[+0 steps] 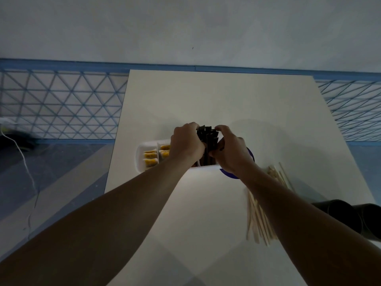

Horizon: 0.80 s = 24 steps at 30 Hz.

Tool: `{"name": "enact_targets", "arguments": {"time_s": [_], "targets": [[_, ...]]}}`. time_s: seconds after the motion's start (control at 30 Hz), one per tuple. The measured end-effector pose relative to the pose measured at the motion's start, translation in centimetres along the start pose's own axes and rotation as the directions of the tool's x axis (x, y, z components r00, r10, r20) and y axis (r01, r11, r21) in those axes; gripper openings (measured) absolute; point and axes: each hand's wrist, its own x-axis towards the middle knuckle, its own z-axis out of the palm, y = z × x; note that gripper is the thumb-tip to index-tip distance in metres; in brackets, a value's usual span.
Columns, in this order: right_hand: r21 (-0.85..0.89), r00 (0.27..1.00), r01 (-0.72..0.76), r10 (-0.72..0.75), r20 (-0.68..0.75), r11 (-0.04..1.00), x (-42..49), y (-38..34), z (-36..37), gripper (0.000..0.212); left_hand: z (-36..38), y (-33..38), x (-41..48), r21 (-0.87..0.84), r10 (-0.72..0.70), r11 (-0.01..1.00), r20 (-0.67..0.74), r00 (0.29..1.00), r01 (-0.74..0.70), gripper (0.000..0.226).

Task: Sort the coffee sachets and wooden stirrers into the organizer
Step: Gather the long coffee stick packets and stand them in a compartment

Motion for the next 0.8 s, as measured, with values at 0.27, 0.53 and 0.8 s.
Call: {"name": "enact_targets", "arguments": {"time_s": [0.27,0.53,0.8], "targets": [[0.024,1.000,-0.019,0.020,-0.011,1.000,-0.6,0.0,-0.4,0.070,-0.3,-0.4,-0.6,-0.054,-0.002,0.999,-0.008,1.000,0.002,0.059],[0.046,0.989,-0.096,0.100,-0.109,0.994,-3.6,-0.1,-2.1,0.066,-2.3,-0.2,-2.8,-0.148,0.086,0.984,-0.116,0.990,-0.103,0.059],[-0.013,0.968,-0.154,0.148,-0.205,0.988,-9.2,0.4,-1.6,0.044,-2.1,-1.7,-6.5,-0.219,0.165,0.960,-0.054,0.985,-0.172,0.021]]}}
